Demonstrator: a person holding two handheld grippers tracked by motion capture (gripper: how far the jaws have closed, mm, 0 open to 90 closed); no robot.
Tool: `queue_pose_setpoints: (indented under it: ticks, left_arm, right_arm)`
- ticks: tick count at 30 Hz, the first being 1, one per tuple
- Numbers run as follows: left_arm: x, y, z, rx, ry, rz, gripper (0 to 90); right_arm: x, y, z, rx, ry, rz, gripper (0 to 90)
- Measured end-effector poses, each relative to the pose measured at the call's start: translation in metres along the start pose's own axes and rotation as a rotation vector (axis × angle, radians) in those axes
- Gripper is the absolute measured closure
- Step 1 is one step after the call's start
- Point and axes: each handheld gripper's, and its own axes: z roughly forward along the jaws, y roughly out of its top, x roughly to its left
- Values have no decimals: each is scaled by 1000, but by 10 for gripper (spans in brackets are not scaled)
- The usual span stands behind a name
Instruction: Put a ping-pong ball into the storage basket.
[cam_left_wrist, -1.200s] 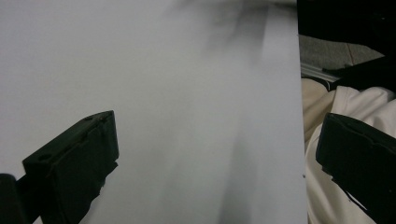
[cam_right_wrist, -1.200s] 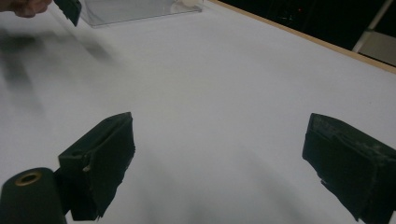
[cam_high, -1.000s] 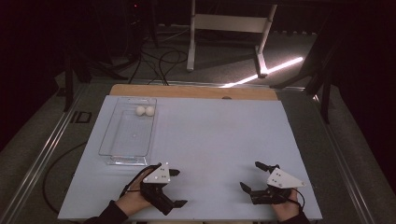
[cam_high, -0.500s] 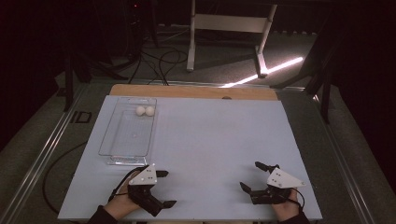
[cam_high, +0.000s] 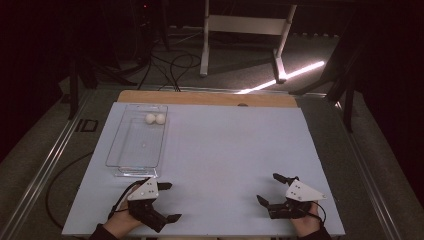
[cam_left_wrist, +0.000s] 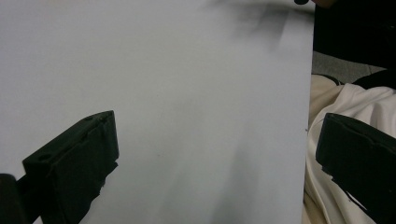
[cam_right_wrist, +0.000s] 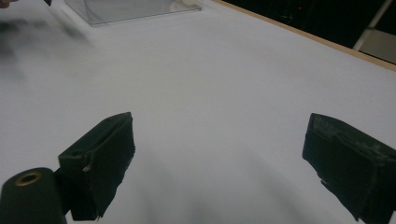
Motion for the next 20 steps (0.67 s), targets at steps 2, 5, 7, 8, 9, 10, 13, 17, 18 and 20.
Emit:
queue_pose_setpoints:
  ticks: [2, 5, 7, 8, 9, 10, 13, 17, 18, 20]
  left_arm:
    - [0, -1, 0, -5, -3, 0, 3]
    - [2, -1, 0, -9, -10, -8, 3]
    - [2, -1, 0, -10, -8, -8, 3]
    - [2, -2, 0, -10, -6, -9, 3]
    - [2, -2, 0, -10, -4, -5, 3]
    - [2, -2, 0, -8, -4, -3, 3]
    - [3, -4, 1, -9, -6, -8, 3]
    - [3, -5, 2, -2, -5, -8, 3]
    - [3, -5, 2, -2, -3, -8, 3]
    - [3, -5, 3, 3, -6, -7, 4]
  right_arm:
    - [0, 0, 0, 0, 1, 1, 90]
    - [-1, -1, 0, 1, 2, 2, 90]
    - [-1, -1, 0, 2, 0, 2, 89]
    - [0, -1, 0, 2, 1, 2, 90]
    - [0, -1, 0, 2, 1, 2, 90]
    - [0, -1, 0, 3, 1, 2, 90]
    - [-1, -1, 0, 0, 0, 3, 90]
    - [-1, -1, 0, -1, -3, 4, 90]
    - [-1, -1, 0, -2, -4, 5, 90]
    - [-1, -1, -1, -2, -4, 4, 90]
